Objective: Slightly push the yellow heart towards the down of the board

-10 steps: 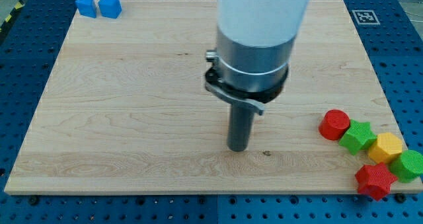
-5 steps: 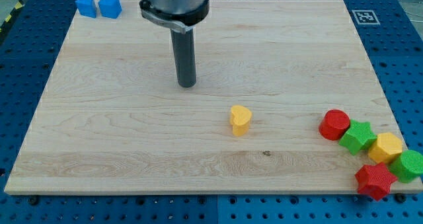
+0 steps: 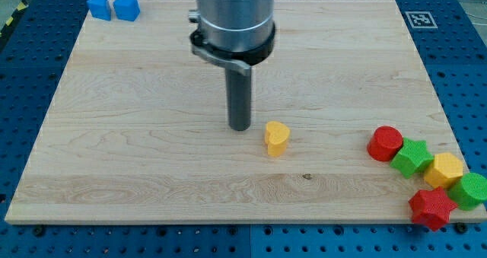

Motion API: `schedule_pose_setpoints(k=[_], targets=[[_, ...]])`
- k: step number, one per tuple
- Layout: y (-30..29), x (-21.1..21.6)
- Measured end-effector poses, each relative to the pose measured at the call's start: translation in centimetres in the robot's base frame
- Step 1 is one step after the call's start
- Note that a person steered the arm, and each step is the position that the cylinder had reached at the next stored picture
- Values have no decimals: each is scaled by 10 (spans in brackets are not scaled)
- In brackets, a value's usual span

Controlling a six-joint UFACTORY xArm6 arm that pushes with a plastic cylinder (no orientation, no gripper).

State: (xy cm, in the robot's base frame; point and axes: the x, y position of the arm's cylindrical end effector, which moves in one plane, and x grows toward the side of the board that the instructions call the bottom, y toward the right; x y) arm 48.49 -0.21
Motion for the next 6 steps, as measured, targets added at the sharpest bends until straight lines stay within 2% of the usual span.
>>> schedule_pose_setpoints(k=[1, 4, 6], targets=[[16, -2], [28, 101], [18, 99]])
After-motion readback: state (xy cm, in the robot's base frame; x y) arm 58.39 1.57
